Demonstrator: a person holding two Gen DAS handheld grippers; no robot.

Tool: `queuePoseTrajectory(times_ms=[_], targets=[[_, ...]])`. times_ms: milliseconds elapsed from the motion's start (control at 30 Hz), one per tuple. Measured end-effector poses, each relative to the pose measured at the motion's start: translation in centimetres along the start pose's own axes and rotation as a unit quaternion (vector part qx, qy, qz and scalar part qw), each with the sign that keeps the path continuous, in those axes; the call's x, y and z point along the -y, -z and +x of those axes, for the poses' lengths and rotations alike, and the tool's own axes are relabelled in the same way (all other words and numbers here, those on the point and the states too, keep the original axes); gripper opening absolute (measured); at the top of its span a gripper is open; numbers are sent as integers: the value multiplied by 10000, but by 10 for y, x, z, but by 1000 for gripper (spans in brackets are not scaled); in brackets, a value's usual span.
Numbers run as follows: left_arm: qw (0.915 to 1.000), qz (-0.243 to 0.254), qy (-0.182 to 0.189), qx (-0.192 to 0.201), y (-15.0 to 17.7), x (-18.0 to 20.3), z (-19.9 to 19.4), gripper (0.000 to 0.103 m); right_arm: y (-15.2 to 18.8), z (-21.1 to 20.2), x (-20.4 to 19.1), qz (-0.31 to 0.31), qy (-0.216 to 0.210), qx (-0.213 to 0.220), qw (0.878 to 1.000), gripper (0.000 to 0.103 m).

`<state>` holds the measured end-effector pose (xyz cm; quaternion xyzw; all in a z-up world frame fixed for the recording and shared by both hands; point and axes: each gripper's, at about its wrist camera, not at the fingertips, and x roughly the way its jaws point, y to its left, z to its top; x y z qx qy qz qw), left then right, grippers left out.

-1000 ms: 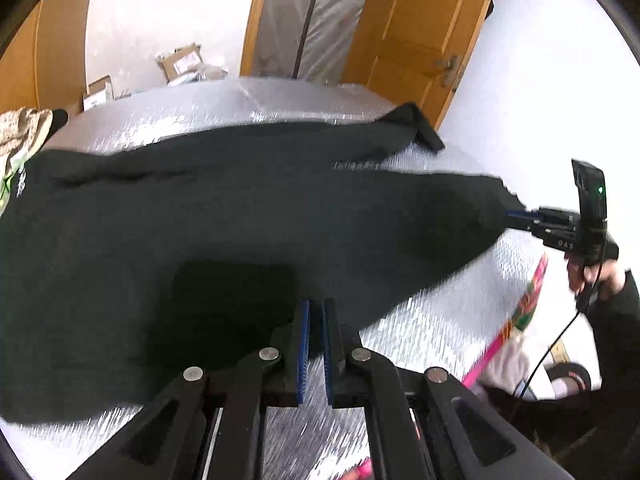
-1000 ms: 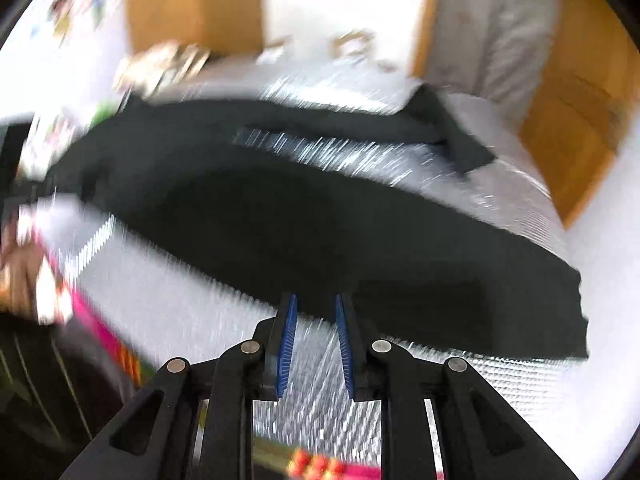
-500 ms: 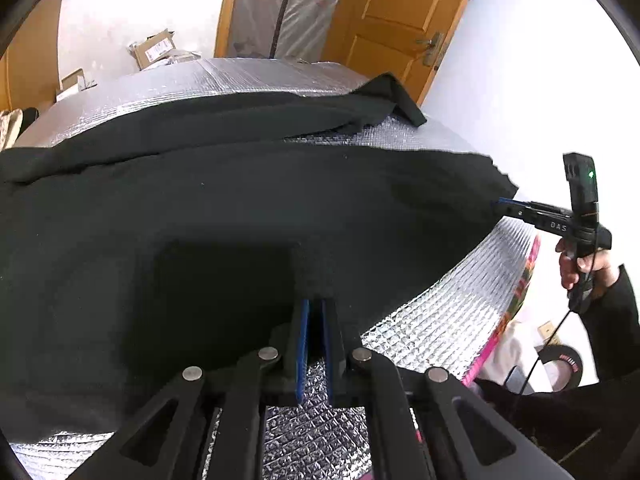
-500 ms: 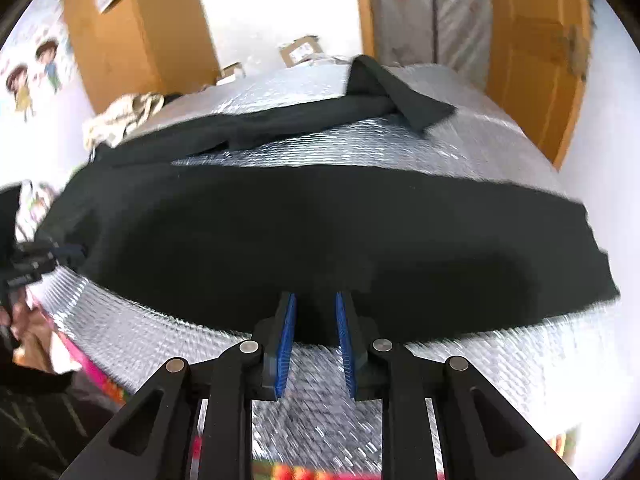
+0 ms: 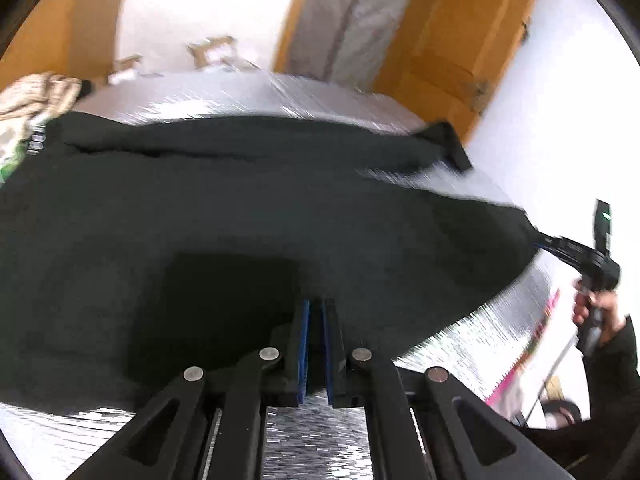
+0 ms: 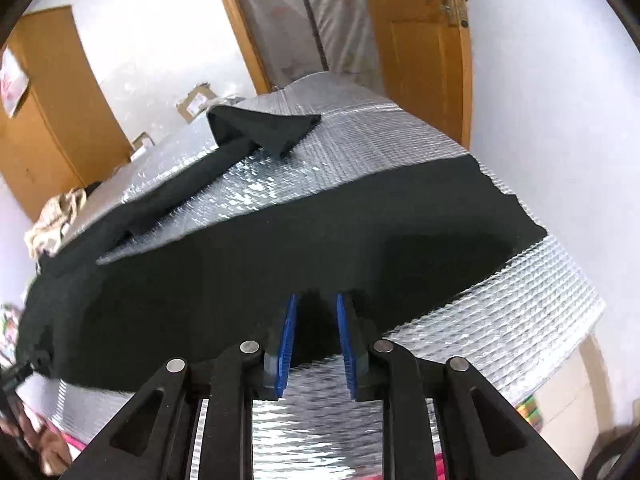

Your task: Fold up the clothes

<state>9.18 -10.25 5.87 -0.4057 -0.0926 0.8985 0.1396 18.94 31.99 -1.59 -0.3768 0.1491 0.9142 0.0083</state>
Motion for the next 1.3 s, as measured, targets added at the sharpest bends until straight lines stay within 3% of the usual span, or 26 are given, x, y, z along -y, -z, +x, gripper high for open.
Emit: queuePoseTrajectory(times_ms=[100, 200, 300, 400, 433, 500, 600, 733, 933, 1033, 1133, 1300], targets=[[9969, -436, -541, 378, -8, -29, -17, 5, -13, 0, -31, -296, -408, 322, 9982, 24], [9882, -939, -1035, 631, -9, -61, -30, 5, -22, 17, -71, -696, -827, 205, 9939, 24], [9762, -1355, -1528, 730, -4, -97, -41, 5, -22, 40, -113, -1113, -1295, -163, 9852, 24], [9675, -1702, -1806, 482, 0, -116, -22, 5, -20, 53, -147, -1527, -1513, -316, 9761, 24], [9651, -1836, -1832, 362, 0, -120, -11, 5, -19, 56, -156, -1631, -1557, -390, 9735, 24], [9660, -1965, -1608, 488, 6, -126, -18, 5, -15, 65, -176, -1897, -1632, -561, 9666, 24], [9654, -2015, -1600, 417, 9, -126, -24, 5, -11, 81, -196, -2257, -1478, -792, 9596, 24], [9692, -1941, -1412, 551, 4, -120, -32, 5, -13, 95, -197, -2056, -1307, -953, 9652, 24], [9855, -1361, -950, 364, -15, -89, -10, 5, -27, 104, -204, -2039, -1419, -928, 9642, 24], [9876, -1186, -1025, 4, -2, -83, 2, 5, -25, 107, -213, -2147, -1598, -1009, 9582, 24], [9874, -1293, -904, 111, 10, -88, -8, 5, -19, 107, -216, -2244, -1748, -1075, 9526, 24], [9819, -1460, -1194, 176, 20, -98, -24, 5, -13, 105, -222, -2325, -1878, -1100, 9479, 24]])
